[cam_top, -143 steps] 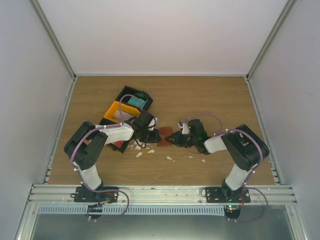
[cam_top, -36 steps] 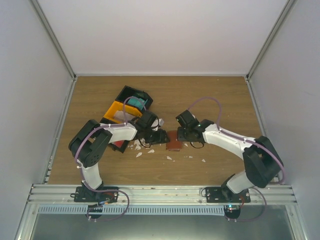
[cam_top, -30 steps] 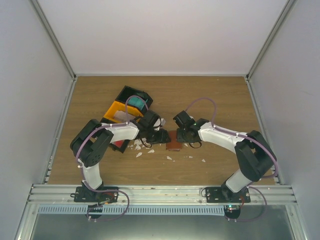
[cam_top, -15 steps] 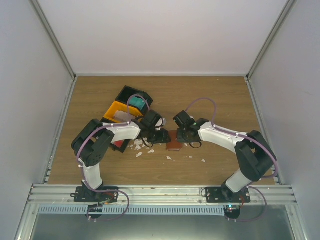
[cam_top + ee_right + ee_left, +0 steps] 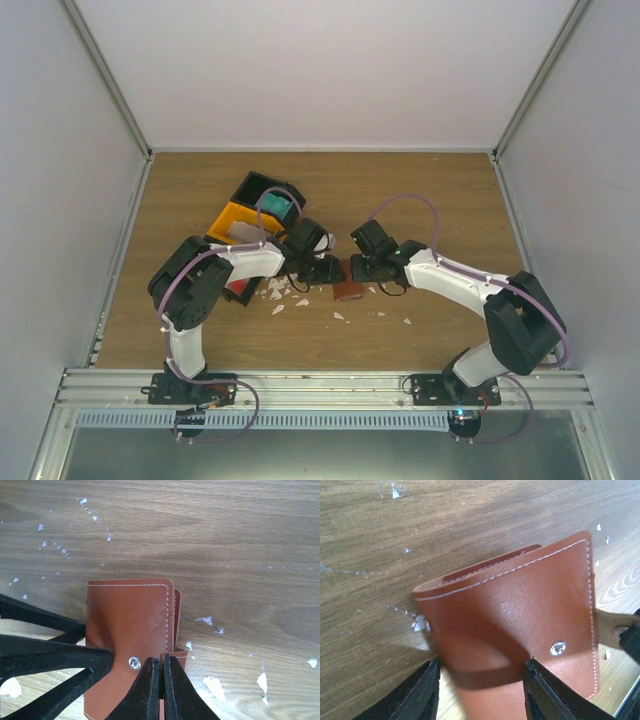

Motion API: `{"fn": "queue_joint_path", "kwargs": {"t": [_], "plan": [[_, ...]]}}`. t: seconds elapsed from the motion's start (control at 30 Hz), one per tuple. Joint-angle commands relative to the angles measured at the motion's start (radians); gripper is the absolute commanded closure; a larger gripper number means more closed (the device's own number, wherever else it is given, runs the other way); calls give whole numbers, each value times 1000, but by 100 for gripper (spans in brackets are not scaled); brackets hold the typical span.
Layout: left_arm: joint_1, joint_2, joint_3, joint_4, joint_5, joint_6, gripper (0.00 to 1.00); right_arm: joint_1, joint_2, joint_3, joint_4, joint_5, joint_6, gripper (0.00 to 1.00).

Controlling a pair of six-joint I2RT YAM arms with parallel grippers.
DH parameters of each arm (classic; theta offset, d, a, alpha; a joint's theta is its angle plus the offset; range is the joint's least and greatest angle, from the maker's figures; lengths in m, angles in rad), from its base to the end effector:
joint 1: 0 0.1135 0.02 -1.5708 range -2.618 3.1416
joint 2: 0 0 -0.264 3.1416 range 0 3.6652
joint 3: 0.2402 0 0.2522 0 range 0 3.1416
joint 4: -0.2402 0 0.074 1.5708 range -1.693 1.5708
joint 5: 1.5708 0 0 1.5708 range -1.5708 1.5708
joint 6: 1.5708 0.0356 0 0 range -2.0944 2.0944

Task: Put the credit cards into the card holder
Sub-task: Close the card holder at the center of the board.

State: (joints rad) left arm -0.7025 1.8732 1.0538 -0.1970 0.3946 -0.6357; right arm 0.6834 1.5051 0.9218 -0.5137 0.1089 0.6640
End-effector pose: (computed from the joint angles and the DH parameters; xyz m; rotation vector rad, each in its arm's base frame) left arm 0.2705 -0.2469 0.1366 0.2526 2.7917 -0.9327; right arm 0.2274 0.1802 0.1947 0.0093 2.6902 0.2906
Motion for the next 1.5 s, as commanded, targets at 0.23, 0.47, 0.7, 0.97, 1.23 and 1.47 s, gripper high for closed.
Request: {"fn": "queue_joint_path", "kwargs": {"t": [0.23, 0.47, 0.7, 0.97, 1.23, 1.47], "plan": [[-16, 36, -92, 26, -52, -17, 54, 16, 35, -98, 242, -99, -128, 100], [-17, 16, -167, 109, -22, -24, 54, 15, 29, -187, 397, -132, -104, 99], [-16, 5, -197, 156, 1, -37, 54, 14, -5, -218, 428, -138, -54, 98], [-17, 5, -181, 143, 0, -28, 55, 5, -16, -197, 375, -110, -18, 93], [-17, 14, -180, 141, 2, -28, 55, -5, -21, -194, 344, -148, -27, 98], [-17, 18, -193, 144, 0, -27, 56, -15, -22, -192, 339, -162, -25, 86]]}}
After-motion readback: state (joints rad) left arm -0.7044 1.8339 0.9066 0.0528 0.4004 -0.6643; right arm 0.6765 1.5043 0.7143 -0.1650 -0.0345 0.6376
